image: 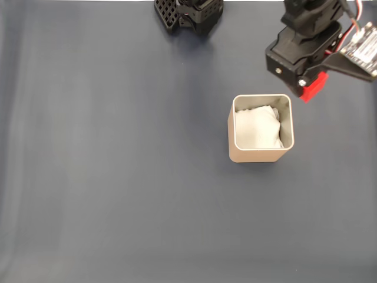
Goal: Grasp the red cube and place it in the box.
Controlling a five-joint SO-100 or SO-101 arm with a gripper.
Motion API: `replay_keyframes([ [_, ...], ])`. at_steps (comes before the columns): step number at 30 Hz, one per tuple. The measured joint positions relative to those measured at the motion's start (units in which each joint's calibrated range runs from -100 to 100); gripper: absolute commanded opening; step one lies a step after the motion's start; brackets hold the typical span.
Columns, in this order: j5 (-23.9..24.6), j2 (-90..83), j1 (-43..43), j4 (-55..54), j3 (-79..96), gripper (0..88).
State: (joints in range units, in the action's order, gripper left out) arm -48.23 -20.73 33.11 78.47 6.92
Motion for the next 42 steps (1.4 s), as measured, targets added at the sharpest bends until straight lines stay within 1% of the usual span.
replay_keyframes([
  [13, -0.10, 0.00, -5.71, 0.00, -2.37, 0.4],
  [33, -0.10, 0.27, -11.05, -1.06, -3.55, 0.4],
  [42, -1.17, -0.62, -13.23, -3.49, 1.46, 0.4],
])
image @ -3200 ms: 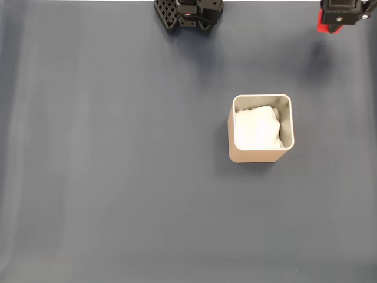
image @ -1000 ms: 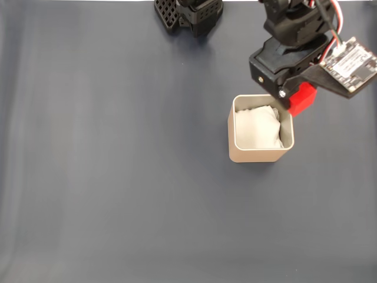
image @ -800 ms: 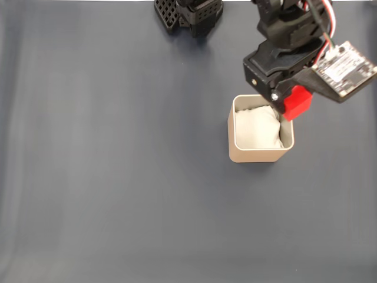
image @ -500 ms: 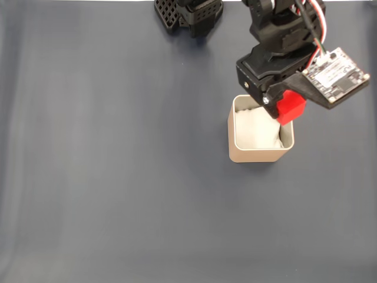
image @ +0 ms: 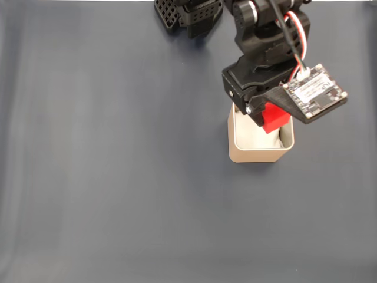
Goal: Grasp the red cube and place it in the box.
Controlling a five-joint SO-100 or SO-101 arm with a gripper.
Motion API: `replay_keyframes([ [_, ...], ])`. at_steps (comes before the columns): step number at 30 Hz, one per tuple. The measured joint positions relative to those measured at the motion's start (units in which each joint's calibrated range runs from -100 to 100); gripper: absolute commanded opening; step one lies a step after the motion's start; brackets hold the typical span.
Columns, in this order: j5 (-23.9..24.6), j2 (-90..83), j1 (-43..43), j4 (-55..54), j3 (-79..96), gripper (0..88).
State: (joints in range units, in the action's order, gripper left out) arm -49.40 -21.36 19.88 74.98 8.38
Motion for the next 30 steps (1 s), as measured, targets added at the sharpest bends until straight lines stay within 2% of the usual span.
replay_keyframes([
  [30, -1.03, -3.66, -1.50, -1.54, 5.37, 0.4],
])
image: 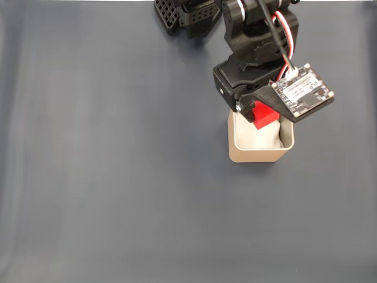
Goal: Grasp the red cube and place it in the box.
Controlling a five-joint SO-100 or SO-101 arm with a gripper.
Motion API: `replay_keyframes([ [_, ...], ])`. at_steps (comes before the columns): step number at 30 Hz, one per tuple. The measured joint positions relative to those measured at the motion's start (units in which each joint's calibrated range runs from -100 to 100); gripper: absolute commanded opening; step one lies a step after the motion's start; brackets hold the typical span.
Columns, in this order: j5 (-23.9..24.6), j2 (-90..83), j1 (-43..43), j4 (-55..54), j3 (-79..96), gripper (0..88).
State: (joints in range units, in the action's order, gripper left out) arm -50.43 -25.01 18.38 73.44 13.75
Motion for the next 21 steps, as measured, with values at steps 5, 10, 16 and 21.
replay_keyframes([
  [5, 0.00, 0.00, 0.00, 0.00, 0.00, 0.4],
  [10, 0.00, 0.00, 0.00, 0.00, 0.00, 0.4],
  [16, 0.78, 0.00, 0.00, -0.57, 0.00, 16.0],
  [21, 1.42, 0.00, 0.00, -1.79, 0.00, 26.1],
])
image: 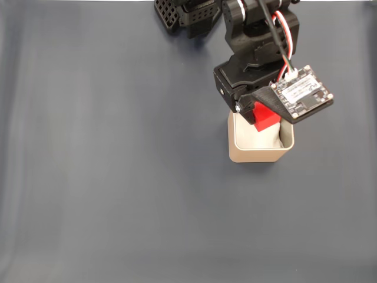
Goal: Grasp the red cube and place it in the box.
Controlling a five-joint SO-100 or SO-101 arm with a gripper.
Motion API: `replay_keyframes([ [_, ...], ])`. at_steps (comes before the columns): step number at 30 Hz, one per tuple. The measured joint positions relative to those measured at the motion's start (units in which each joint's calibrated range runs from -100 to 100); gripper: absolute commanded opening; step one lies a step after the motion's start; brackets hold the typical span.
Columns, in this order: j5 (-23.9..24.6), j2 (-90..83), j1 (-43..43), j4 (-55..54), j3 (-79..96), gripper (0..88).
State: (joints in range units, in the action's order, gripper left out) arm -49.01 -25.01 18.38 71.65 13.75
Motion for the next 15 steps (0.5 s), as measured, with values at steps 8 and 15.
replay_keyframes([
  [8, 1.47, 0.00, -0.90, -1.14, 0.00, 41.1],
  [15, 1.56, 0.00, -1.73, -1.14, 0.00, 46.0],
])
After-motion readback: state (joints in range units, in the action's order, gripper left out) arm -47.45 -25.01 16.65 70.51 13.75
